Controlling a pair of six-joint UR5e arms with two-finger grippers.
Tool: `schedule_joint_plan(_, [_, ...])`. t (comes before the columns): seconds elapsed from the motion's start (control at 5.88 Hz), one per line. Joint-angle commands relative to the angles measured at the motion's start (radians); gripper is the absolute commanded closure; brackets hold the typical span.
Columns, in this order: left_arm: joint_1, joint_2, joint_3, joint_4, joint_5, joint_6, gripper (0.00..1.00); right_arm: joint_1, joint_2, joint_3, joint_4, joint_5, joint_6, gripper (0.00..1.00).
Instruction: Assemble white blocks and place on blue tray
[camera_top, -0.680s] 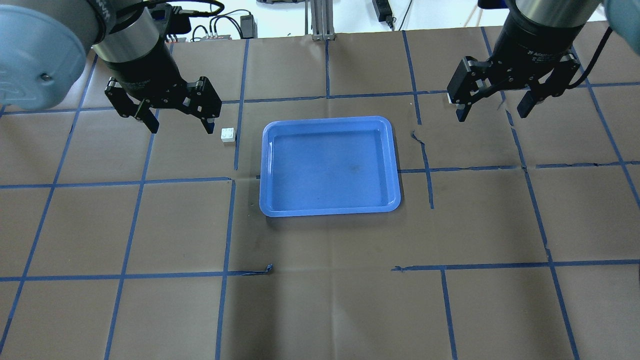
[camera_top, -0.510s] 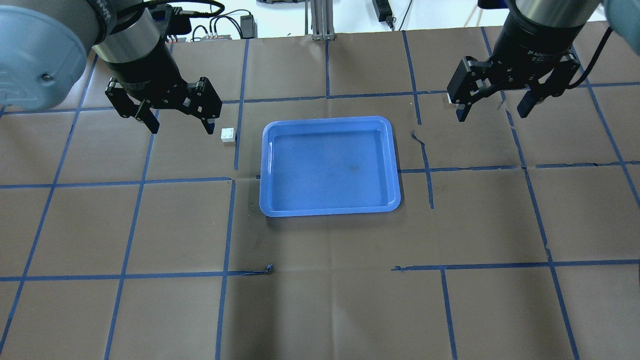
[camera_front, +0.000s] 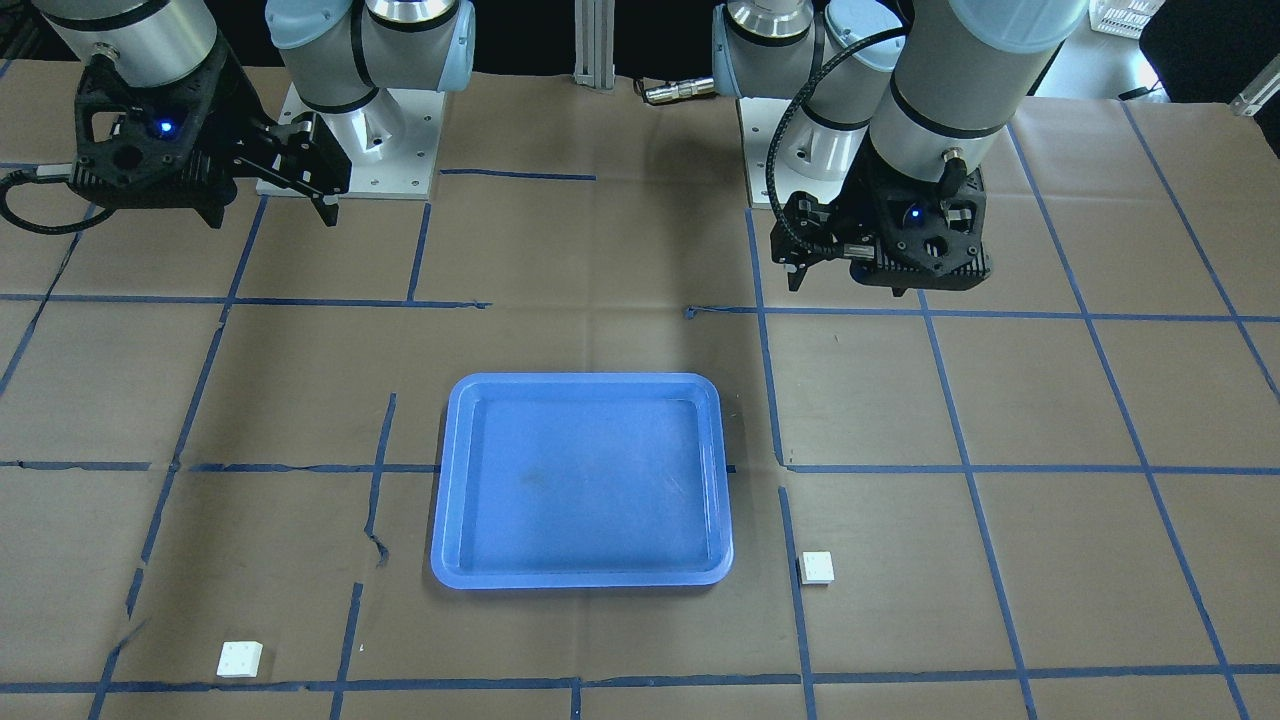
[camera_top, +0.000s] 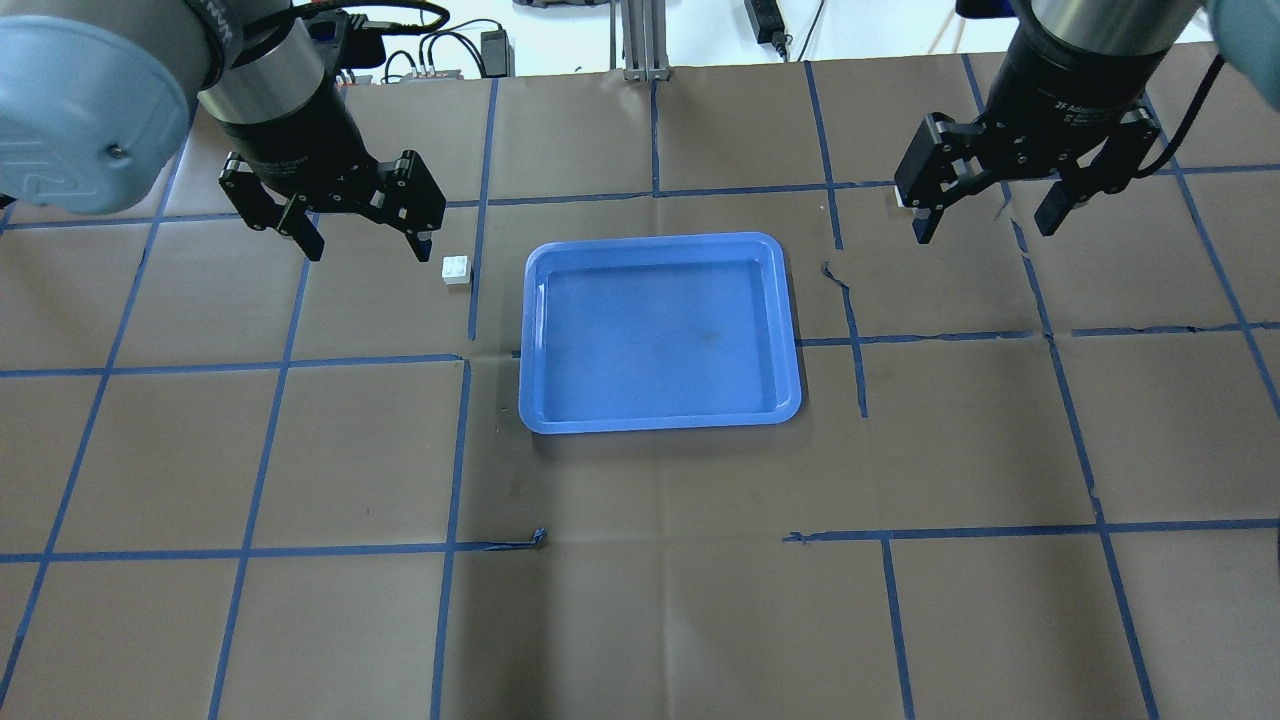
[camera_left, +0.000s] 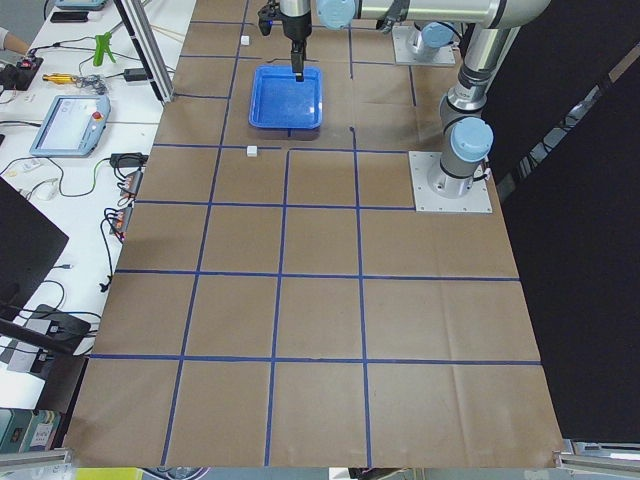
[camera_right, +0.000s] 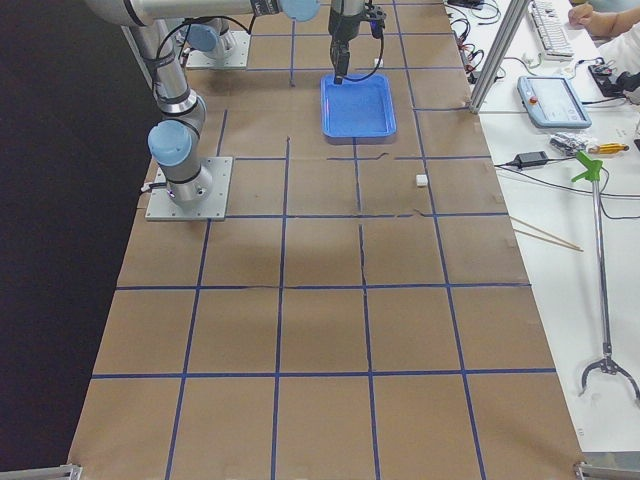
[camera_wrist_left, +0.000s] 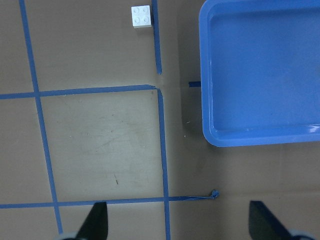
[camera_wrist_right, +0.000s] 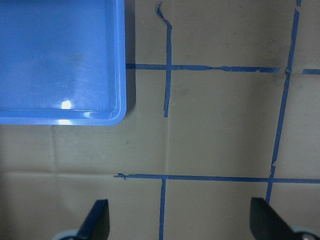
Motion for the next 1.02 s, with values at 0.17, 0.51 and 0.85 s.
schedule_joint_plan(0.17, [0.039, -0.381, 0.022, 0.454, 0.008, 0.032, 0.01, -0.009, 0.005, -0.001, -0.005, 0.0, -0.079, 0.0])
schedule_joint_plan(0.51, [0.039, -0.5, 0.021, 0.568, 0.011, 0.039, 0.01, -0.024, 0.034, -0.002, -0.073, -0.005, -0.466, 0.0])
schedule_joint_plan(0.85, [0.041, -0.544, -0.01, 0.617, 0.016, 0.024, 0.01, -0.11, 0.075, -0.013, -0.116, 0.003, -0.919, 0.0])
